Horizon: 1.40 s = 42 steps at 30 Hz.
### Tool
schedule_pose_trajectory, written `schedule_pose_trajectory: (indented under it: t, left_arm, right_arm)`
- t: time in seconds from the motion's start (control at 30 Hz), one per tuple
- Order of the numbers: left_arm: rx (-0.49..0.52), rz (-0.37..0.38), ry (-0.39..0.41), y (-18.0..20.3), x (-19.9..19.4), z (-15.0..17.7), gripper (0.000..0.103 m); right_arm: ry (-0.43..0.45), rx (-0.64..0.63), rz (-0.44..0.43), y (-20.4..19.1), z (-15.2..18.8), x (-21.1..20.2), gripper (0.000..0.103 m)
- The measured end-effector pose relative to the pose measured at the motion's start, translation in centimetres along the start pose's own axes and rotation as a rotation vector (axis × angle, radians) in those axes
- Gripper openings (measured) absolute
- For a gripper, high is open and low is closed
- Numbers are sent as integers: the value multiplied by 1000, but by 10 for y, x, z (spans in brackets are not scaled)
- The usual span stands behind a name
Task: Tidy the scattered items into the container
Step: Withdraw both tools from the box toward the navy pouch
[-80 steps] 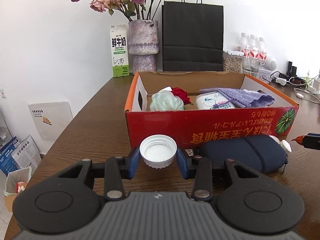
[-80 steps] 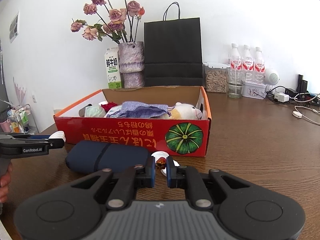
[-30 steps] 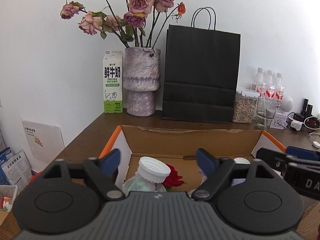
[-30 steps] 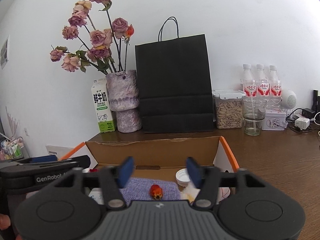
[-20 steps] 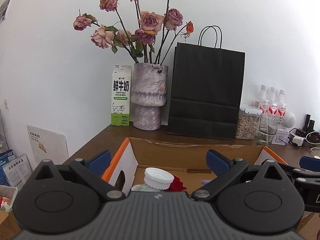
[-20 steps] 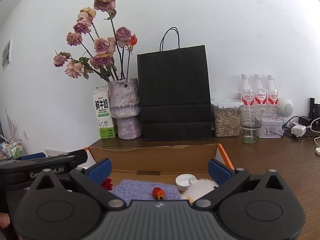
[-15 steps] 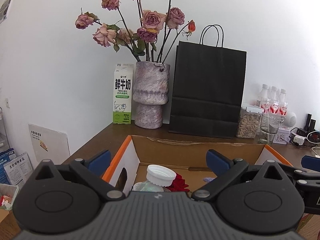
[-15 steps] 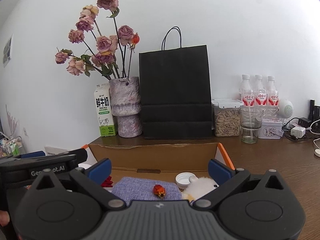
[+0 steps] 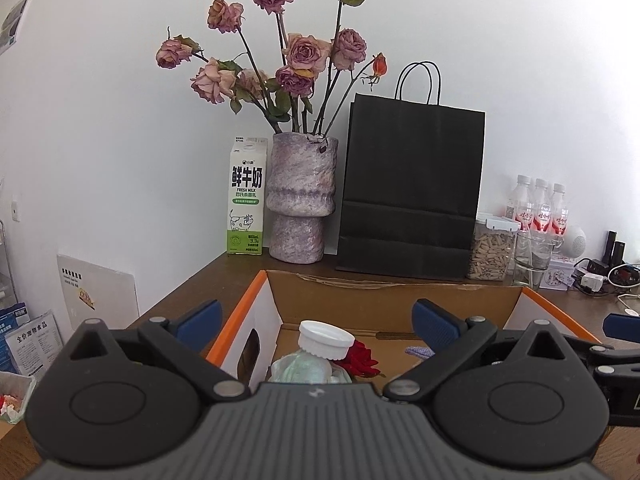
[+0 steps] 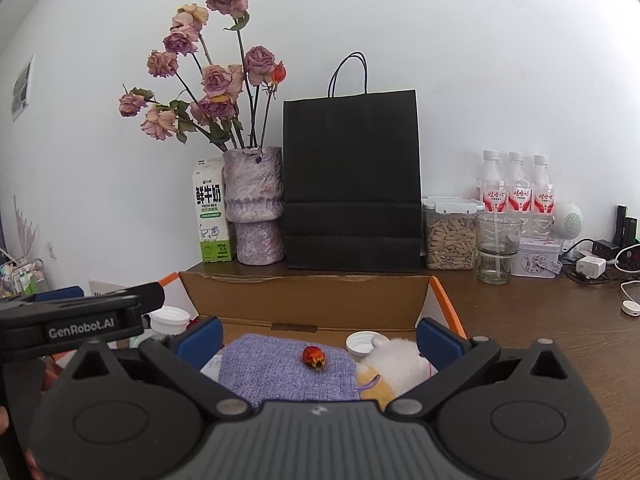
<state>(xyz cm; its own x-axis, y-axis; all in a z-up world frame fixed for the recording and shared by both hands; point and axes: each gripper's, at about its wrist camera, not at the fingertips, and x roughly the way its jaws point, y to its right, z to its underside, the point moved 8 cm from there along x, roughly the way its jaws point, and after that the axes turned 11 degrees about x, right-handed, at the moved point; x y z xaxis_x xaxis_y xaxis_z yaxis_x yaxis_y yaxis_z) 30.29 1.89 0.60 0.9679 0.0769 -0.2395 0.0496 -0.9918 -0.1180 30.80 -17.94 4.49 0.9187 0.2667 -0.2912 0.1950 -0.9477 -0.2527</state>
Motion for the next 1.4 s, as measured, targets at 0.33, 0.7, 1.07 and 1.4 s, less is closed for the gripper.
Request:
schedule_pose_trajectory:
  t: [0.33, 0.7, 1.07, 1.4]
  left_arm:
    - [21, -11, 16, -4, -19, 13, 103]
    - [41, -29, 12, -12, -47, 31, 103]
    - [9, -52, -15, -24, -69, 47, 103]
    - [17, -50, -44, -27, -86, 54, 103]
  right_arm:
    - [23, -48, 54, 6, 11, -16, 103]
    - [24, -101, 116, 19, 41, -47, 103]
    - [-9, -86, 123, 31, 53, -71, 103]
    - [-57, -73, 134, 38, 63, -83, 103]
